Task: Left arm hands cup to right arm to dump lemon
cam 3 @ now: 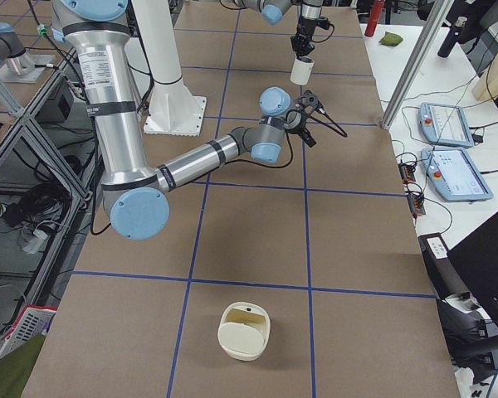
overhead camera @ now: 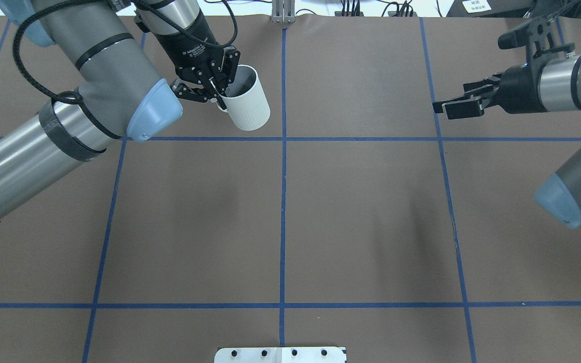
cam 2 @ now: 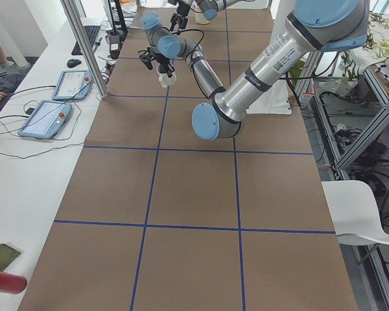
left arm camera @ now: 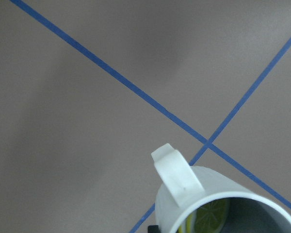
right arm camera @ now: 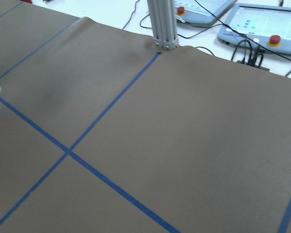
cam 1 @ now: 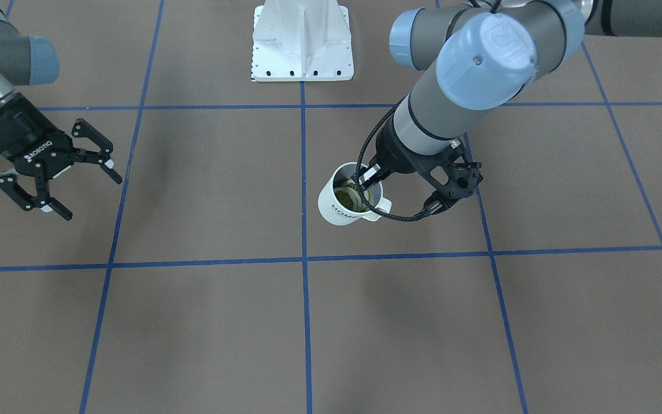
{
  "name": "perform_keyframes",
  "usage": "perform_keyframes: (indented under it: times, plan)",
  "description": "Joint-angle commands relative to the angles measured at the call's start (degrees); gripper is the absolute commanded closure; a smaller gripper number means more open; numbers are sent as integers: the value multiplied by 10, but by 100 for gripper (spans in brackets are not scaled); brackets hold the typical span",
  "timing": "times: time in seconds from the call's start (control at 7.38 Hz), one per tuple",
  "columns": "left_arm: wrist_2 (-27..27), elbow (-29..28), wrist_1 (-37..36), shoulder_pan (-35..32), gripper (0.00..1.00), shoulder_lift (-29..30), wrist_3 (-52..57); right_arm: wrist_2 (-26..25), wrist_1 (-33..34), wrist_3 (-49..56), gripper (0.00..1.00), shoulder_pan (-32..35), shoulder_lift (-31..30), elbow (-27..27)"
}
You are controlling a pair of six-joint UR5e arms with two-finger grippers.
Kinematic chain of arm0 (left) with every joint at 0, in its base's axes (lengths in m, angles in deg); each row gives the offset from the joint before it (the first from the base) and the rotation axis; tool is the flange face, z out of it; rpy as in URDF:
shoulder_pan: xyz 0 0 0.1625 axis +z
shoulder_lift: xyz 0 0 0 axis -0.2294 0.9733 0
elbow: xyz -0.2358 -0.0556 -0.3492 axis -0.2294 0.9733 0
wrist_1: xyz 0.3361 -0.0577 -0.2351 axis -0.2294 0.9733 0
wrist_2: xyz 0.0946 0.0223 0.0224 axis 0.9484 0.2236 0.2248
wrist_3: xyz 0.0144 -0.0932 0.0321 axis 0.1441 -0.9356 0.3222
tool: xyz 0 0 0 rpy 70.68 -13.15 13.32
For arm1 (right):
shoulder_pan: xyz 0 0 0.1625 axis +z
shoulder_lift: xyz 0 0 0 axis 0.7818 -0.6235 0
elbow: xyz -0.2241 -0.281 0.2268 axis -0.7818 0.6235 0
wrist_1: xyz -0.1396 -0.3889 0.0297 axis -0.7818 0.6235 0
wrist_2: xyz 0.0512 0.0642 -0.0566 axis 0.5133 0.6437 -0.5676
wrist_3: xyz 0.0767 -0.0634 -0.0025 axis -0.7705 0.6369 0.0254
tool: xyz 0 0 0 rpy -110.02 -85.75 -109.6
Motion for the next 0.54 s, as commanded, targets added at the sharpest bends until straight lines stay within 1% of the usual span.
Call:
perform_keyframes:
  times: [0.0,0.14,0.27,0.41]
  plan:
    - [1,-48,57,10,100,26,-69,-143,-66,6,1,-108,8,-2]
    - [0,-63,58,18,100,40,-71,-190,-66,8,1,-147,34,-2]
    - [0,-66,69,22,100,43,-71,-237,-66,13,1,-190,49,-1]
    - [0,-67,83,31,100,43,-72,-301,-65,39,1,-233,53,0]
